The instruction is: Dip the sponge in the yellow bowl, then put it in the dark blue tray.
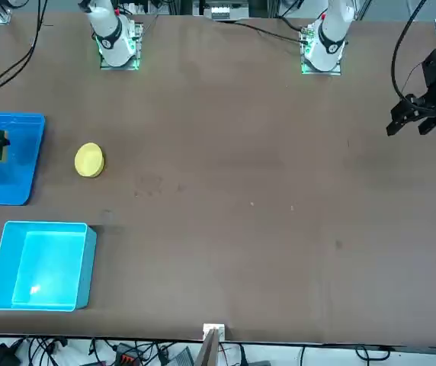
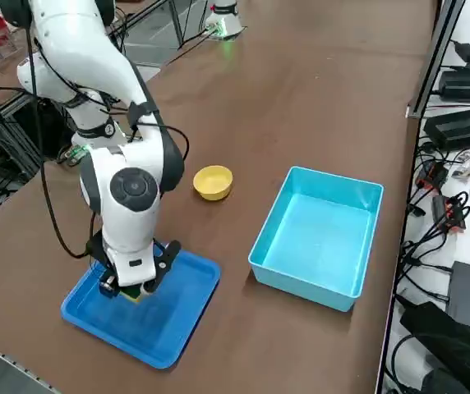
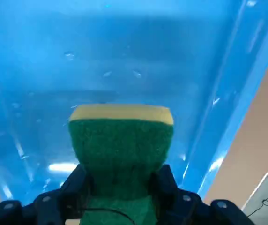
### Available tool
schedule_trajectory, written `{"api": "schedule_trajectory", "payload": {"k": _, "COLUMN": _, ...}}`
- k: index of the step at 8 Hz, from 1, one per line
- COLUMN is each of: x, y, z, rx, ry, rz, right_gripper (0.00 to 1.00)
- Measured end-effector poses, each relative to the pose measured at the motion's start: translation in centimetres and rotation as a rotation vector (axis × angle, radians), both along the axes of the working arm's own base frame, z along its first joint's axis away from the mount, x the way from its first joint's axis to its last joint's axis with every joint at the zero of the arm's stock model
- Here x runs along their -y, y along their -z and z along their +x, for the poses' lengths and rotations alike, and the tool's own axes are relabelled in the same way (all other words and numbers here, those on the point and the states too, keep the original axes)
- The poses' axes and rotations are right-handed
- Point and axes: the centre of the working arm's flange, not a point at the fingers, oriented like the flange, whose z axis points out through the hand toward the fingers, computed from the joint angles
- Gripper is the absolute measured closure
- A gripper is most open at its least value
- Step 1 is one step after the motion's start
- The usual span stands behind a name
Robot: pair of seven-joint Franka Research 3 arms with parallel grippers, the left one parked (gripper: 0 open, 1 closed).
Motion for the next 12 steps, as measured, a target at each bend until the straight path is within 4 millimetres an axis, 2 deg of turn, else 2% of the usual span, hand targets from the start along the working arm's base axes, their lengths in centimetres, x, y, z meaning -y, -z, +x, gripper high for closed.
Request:
{"api": "schedule_trajectory", "payload": {"k": 2, "x": 0.4, "y": 2.0, "z": -0.2, "rx": 0.008, "ry": 0.001, "rz": -0.004, "right_gripper": 0.29}}
{"api": "schedule_trajectory", "payload": {"k": 5, "x": 0.3, "y": 3.2, "z": -0.3, "rx": 0.029, "ry": 0.035, "rz": 0.020, "right_gripper": 0.25}}
{"api": "schedule_trajectory", "payload": {"k": 6, "x": 0.4, "y": 3.6, "z": -0.3, "rx": 0.046, "ry": 0.053, "rz": 0.028, "right_gripper": 0.19}}
{"api": "schedule_trajectory", "payload": {"k": 7, "x": 0.4, "y": 3.8, "z": -0.3, "rx": 0.054, "ry": 0.063, "rz": 0.035, "right_gripper": 0.03}}
{"api": "schedule_trajectory", "payload": {"k": 8, "x": 0.3, "y": 3.8, "z": -0.2, "rx": 0.057, "ry": 0.062, "rz": 0.038, "right_gripper": 0.00}}
{"api": "schedule_trajectory", "payload": {"k": 10, "x": -0.8, "y": 2.6, "z": 0.6, "rx": 0.041, "ry": 0.042, "rz": 0.065, "right_gripper": 0.00}}
{"api": "schedule_trajectory", "payload": {"k": 11, "x": -1.5, "y": 0.7, "z": 1.2, "rx": 0.039, "ry": 0.036, "rz": 0.081, "right_gripper": 0.00}}
{"api": "schedule_trajectory", "payload": {"k": 12, "x": -2.3, "y": -2.2, "z": 1.9, "rx": 0.050, "ry": 0.029, "rz": 0.097, "right_gripper": 0.00}}
